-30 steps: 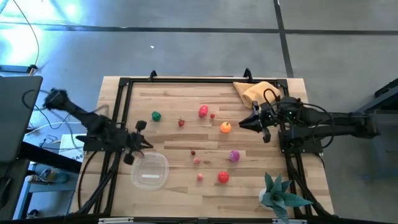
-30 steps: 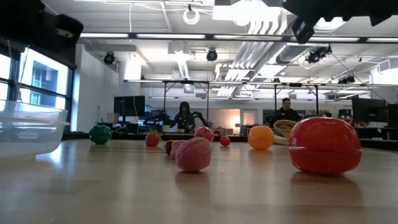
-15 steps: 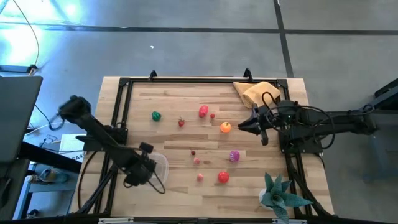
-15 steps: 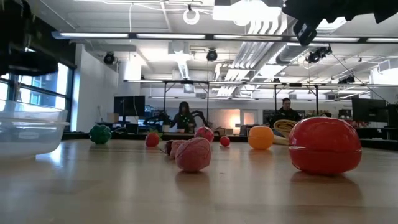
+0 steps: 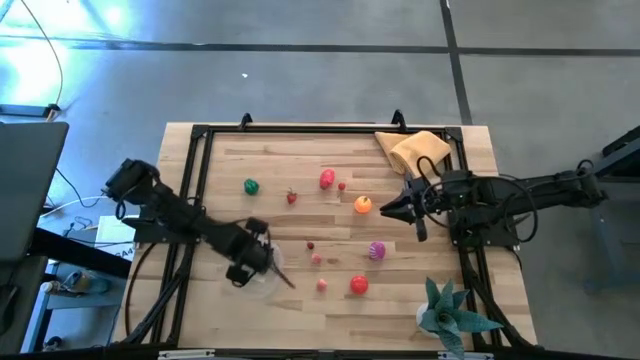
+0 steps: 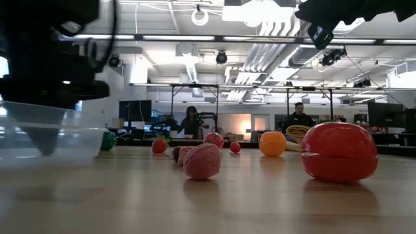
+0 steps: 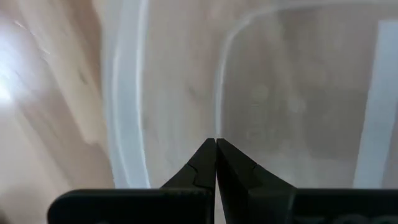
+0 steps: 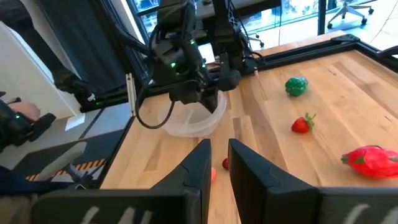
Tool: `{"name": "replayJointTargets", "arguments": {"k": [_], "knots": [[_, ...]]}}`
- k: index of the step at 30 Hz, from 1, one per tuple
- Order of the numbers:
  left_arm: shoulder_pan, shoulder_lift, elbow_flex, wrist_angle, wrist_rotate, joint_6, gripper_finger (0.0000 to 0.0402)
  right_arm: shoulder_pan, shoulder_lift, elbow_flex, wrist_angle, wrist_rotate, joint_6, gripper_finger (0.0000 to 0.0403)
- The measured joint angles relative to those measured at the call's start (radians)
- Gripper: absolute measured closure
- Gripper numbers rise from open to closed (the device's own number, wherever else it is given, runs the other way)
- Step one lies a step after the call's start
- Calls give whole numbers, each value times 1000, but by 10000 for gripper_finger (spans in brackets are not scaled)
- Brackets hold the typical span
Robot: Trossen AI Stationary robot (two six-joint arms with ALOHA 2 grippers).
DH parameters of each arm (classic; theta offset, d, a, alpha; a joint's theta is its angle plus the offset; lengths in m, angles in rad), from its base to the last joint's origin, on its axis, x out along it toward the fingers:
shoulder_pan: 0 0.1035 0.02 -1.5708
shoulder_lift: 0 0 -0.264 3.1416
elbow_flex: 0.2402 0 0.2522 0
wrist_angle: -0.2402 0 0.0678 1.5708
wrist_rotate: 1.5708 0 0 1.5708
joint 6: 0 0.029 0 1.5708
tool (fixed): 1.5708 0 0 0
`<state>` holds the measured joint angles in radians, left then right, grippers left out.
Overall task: Pick and placing Produce into tupperware
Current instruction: Move the transparent container to the middle left of the table
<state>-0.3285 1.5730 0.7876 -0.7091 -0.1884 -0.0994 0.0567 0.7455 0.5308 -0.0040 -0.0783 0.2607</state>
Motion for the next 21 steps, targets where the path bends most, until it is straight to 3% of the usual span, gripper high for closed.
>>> {"name": "replayJointTargets", "arguments": {"k": [11,21], "knots": [[266,0,0,205,64,311,399,2,2,0,0,4,0,359],[406,0,0,365,149,502,399,1,2,0,0,4,0,359]]}}
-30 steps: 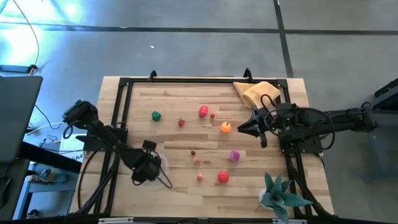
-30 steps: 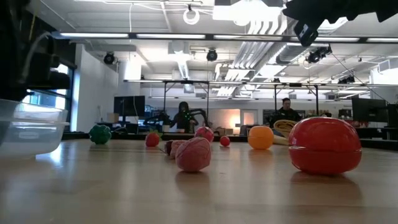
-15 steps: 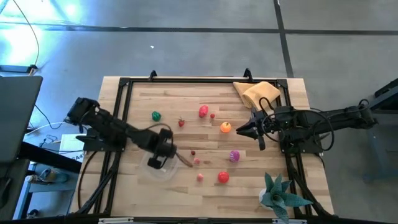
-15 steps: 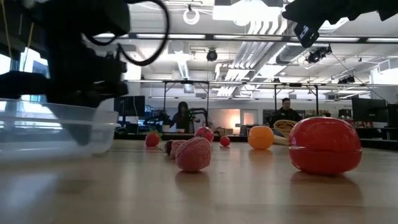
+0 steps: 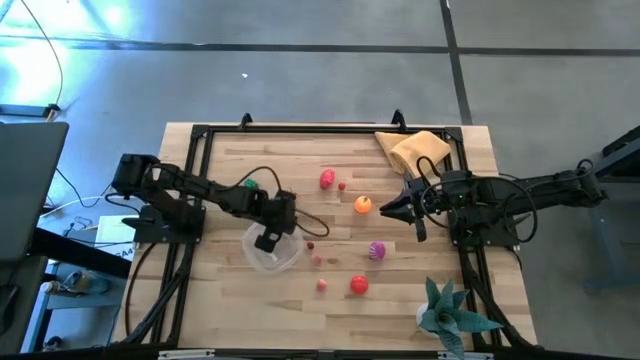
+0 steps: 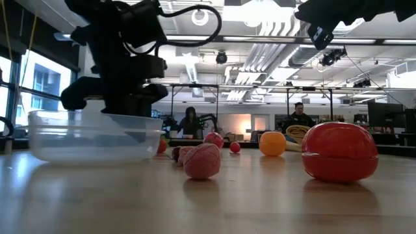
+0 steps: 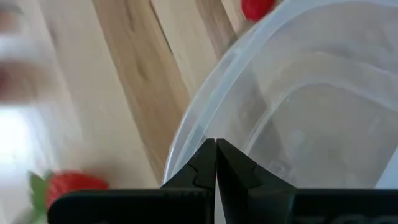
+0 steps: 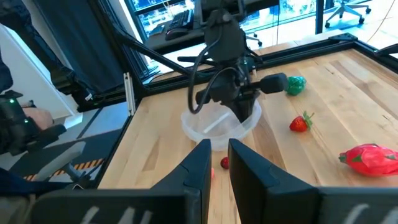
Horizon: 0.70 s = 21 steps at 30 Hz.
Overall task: Pick and placing Produce into tupperware
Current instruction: Move the transparent container to the middle left of the table
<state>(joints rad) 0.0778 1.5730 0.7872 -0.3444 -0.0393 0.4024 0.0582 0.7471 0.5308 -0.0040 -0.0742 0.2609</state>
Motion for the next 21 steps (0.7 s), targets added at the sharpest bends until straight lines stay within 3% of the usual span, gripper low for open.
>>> {"name": "replayJointTargets", "arguments": {"k": [8,13,21], "knots": [[47,58,70,55,126,148,399,-1,0,0,0,0,-18,359],[32,137,160,-55,202,168,399,0,0,0,-10,0,-8,359],[-62,177,193,-192,204,142,399,0,0,0,-16,0,0,359]]}}
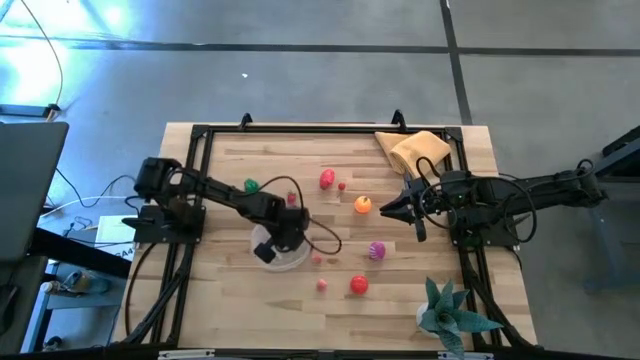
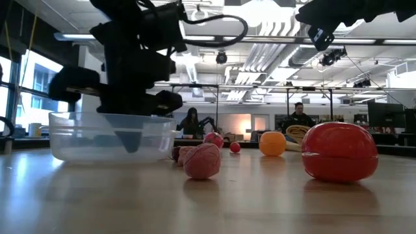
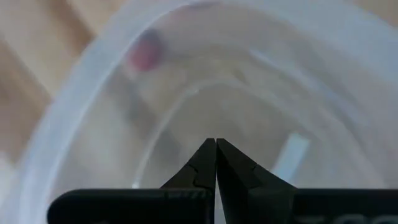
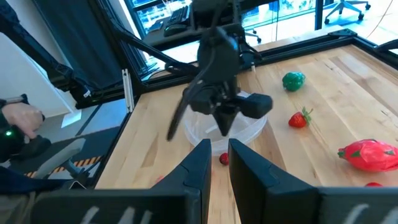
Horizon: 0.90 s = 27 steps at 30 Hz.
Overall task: Pick and placing Produce into tupperware
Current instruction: Move the transparent container to the middle left of the table
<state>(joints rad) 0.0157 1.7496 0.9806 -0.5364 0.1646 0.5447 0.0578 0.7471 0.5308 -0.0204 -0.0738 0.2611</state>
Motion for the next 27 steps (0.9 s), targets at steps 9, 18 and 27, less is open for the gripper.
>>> {"name": "replayJointTargets", "arguments": {"k": [9,18,27], "knots": [[-142,0,0,-25,29,-82,399,0,0,0,-9,0,11,359],[-241,0,0,-171,28,-89,399,0,0,0,-10,0,11,359],[-303,0,0,-209,24,-81,399,0,0,0,-22,0,11,359]]}}
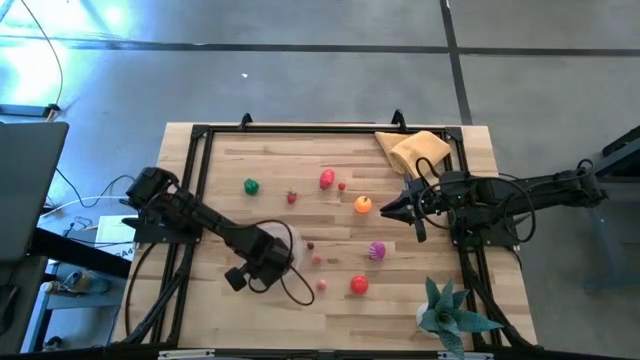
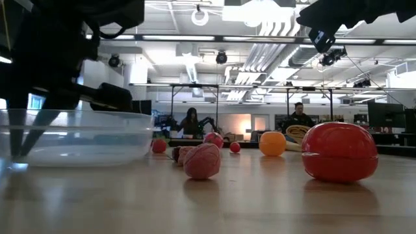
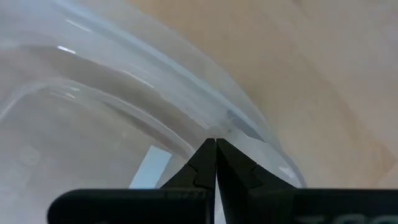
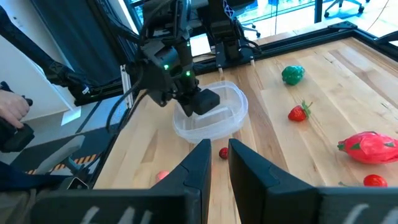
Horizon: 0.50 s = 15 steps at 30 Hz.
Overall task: Pick and placing Produce into tupperware
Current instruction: Move the transparent container to the middle left of the table
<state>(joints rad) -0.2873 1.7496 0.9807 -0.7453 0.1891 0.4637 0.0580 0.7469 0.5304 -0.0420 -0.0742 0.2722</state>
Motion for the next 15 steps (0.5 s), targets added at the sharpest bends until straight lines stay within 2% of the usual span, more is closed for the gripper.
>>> {"name": "replayJointTargets", "arguments": {"k": [7,13,15], "knots": [[-17,0,0,-7,-45,2,399,0,0,0,-1,0,0,359],[3,-2,0,-11,-275,56,399,0,0,0,0,0,0,359],[29,-5,0,-14,-289,56,399,0,0,0,0,0,0,359]]}}
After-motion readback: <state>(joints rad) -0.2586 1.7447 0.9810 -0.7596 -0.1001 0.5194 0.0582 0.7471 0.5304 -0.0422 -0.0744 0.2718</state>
